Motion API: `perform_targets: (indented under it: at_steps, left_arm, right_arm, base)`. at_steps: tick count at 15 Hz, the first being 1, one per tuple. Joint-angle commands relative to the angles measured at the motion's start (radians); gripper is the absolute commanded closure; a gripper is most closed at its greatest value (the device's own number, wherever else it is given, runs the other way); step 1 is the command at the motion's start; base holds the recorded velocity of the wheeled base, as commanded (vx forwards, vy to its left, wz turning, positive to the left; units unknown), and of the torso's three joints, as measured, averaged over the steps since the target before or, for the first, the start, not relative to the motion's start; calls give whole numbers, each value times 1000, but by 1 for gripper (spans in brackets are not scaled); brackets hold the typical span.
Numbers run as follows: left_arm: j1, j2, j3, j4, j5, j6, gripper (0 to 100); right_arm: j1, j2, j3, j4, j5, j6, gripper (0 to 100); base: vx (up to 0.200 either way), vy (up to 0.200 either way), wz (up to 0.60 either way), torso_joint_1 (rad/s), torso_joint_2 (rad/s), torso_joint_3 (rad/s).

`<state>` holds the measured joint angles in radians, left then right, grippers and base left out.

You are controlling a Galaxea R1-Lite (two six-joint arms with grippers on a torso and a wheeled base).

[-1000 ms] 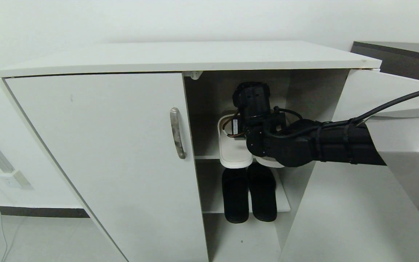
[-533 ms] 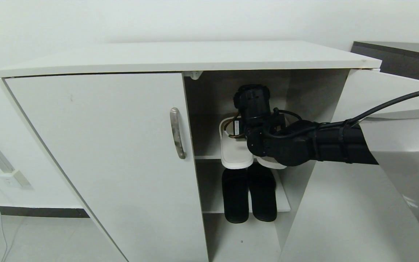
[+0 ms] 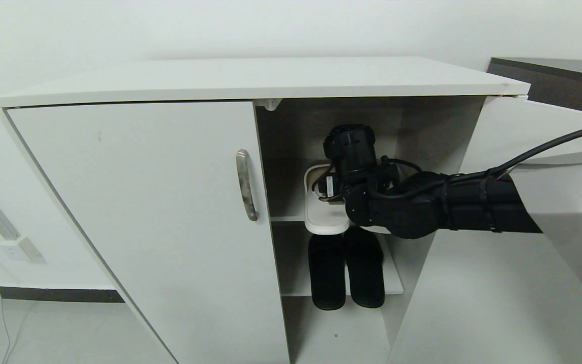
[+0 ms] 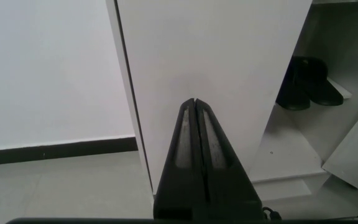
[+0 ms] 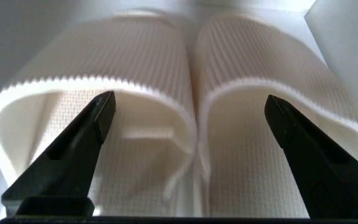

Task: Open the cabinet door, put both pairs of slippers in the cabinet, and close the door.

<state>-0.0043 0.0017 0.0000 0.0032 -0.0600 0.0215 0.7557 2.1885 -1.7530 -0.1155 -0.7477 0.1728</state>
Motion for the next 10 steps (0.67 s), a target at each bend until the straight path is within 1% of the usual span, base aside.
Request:
perform_targets:
  at_steps: [1,5,7,10]
  left_arm:
    - [0,0,0,1,0,0,100]
    - [0,0,0,0,0,0,100]
    - [0,0,0,0,0,0,100]
    - [0,0,0,0,0,0,100]
  right_arm:
    - [11,-42,32,-4,-4,1,0]
    - [43,-115,119,-6,-6,21,0]
    - [82,-187,211,-10,-4,28,0]
    - [142,-289,362,-79,-1,24,0]
  base:
    - [0,0,0,0,0,0]
    - [0,0,0,0,0,0]
    - [0,0,0,0,0,0]
    - [0,0,0,0,0,0]
